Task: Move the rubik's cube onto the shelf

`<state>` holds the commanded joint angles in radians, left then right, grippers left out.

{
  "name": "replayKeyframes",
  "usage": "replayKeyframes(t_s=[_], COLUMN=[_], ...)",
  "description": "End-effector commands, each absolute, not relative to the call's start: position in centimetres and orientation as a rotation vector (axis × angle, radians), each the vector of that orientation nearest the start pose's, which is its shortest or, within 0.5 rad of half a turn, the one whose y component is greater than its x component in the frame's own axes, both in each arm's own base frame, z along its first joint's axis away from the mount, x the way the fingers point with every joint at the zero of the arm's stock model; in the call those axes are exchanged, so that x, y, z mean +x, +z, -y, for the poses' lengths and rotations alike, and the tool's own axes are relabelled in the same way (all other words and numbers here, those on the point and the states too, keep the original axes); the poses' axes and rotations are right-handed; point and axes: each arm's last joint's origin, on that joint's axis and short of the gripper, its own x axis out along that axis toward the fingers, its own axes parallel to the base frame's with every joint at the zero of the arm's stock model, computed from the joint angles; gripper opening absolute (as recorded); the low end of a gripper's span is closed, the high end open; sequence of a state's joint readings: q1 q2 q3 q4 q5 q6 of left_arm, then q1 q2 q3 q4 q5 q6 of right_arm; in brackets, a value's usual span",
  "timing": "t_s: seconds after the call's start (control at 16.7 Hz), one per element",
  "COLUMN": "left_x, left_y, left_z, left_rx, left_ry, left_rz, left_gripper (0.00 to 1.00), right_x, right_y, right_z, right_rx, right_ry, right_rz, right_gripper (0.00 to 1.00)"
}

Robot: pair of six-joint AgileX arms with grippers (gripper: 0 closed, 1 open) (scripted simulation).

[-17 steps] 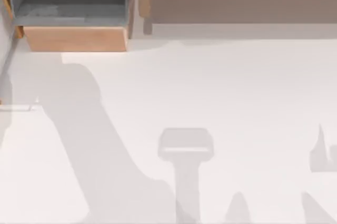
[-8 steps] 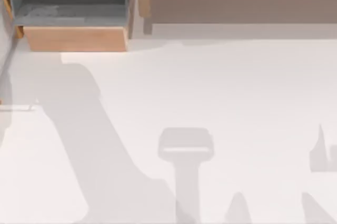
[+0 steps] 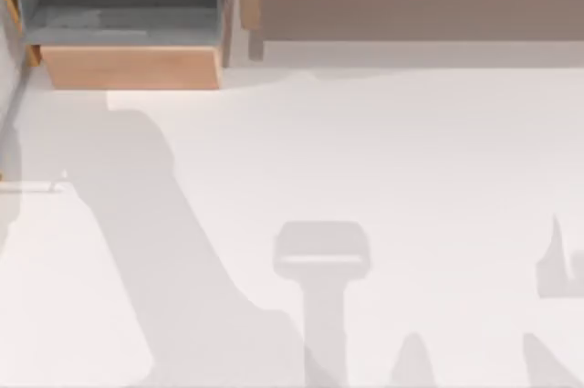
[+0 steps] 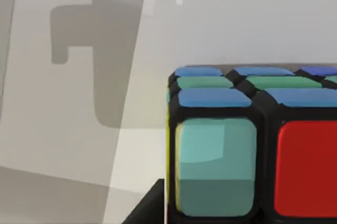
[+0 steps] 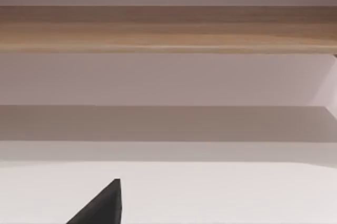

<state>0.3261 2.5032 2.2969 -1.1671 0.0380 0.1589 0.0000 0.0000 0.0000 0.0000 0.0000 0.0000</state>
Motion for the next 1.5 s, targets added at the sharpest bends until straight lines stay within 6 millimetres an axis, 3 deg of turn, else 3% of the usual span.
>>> replayKeyframes(t_s=[0.54, 1.08, 1.5], left_x=[48.0, 48.0, 47.8], left_y=[17.0, 17.0, 19.7], left_z=[-17.0, -15.7, -16.9], left_rx=[-0.123, -0.185, -0.147], left_ry=[0.154, 0.399, 0.236], left_rz=[-1.366, -1.360, -1.358], left_gripper=[0.00, 0.00, 0.00], right_x=[10.6, 10.6, 10.6], right_y=[16.0, 16.0, 16.0], right_z=[0.1, 0.1, 0.1], right_rx=[0.000, 0.000, 0.000], right_ry=[0.000, 0.000, 0.000], right_rz=[0.000, 0.000, 0.000], right_gripper=[1.00, 1.00, 1.00])
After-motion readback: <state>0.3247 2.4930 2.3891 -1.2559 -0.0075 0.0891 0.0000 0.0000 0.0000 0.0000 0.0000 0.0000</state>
